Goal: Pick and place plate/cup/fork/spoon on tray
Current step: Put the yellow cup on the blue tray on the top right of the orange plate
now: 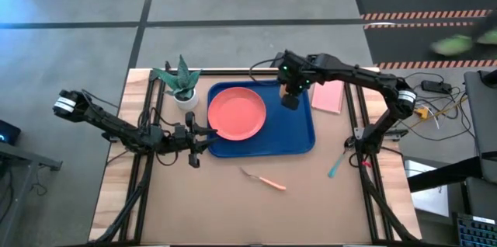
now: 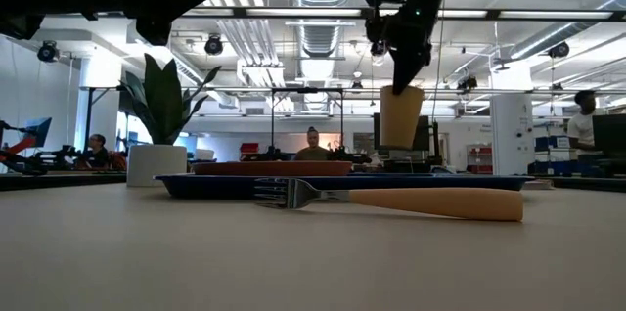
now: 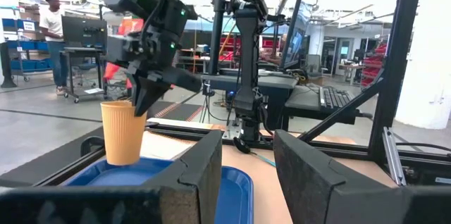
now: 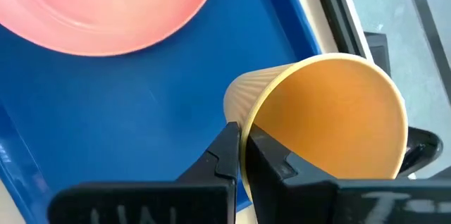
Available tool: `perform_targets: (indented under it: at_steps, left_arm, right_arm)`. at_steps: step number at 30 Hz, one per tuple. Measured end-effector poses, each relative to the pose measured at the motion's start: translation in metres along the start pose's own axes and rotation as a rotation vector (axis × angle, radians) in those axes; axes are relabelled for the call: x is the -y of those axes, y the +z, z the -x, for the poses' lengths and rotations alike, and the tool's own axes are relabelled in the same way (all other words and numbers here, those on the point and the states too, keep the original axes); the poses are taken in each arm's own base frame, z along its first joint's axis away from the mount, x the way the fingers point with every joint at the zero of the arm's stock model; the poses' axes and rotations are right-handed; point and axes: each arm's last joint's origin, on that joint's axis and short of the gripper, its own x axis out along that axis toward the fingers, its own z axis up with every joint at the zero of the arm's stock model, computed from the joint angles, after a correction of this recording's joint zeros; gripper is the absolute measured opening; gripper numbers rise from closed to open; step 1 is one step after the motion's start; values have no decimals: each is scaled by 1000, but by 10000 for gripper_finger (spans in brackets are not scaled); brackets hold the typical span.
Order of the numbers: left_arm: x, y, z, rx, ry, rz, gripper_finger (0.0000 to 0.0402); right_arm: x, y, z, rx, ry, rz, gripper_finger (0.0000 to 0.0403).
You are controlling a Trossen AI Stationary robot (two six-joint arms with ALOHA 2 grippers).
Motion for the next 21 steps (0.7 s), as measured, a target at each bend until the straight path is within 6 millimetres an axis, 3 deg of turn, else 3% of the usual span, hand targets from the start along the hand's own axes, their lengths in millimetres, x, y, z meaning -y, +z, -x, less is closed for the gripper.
perform_targets:
  at_steps: [9, 21]
  left_arm:
    - [0, 0, 0, 0, 0, 0, 114]
    - [0, 0, 0, 0, 0, 0, 114]
  right_arm:
    - [2, -13, -27, -27, -11, 1, 8]
    - [20, -23, -42, -51, -116, -16, 8]
